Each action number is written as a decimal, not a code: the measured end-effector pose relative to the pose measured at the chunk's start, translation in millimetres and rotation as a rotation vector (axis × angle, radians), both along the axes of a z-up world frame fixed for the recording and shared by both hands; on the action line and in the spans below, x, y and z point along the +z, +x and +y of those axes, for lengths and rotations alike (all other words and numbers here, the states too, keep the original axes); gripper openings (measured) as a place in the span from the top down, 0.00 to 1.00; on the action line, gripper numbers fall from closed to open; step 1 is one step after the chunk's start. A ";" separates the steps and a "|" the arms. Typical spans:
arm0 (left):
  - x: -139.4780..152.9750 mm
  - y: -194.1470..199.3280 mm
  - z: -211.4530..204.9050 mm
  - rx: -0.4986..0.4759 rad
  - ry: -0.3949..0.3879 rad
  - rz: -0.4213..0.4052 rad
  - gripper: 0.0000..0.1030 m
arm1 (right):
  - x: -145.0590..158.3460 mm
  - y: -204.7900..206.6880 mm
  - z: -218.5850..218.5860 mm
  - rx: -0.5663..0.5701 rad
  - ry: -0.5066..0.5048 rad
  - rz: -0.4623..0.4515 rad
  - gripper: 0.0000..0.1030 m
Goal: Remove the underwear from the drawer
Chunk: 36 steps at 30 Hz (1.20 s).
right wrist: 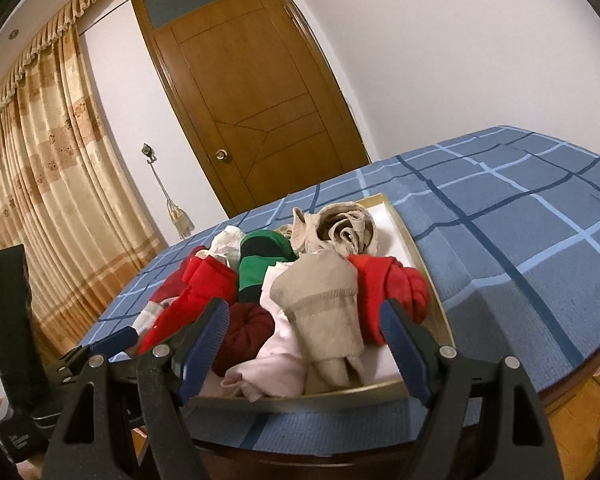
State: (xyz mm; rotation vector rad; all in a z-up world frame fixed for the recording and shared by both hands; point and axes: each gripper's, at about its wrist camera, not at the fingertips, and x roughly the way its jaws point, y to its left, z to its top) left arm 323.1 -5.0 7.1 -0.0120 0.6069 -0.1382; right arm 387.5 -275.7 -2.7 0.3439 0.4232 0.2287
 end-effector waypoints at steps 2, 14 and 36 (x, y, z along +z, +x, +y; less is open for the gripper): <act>1.7 -6.0 1.9 0.005 -0.008 -0.002 0.00 | 1.6 -3.5 0.6 0.000 -0.005 0.001 0.23; 7.0 -40.0 6.5 0.025 -0.010 -0.005 0.00 | 9.7 -38.2 4.9 0.009 0.001 -0.031 0.23; 15.4 -106.9 14.2 0.032 0.009 -0.052 0.00 | 21.7 -113.0 4.4 0.011 0.000 -0.089 0.23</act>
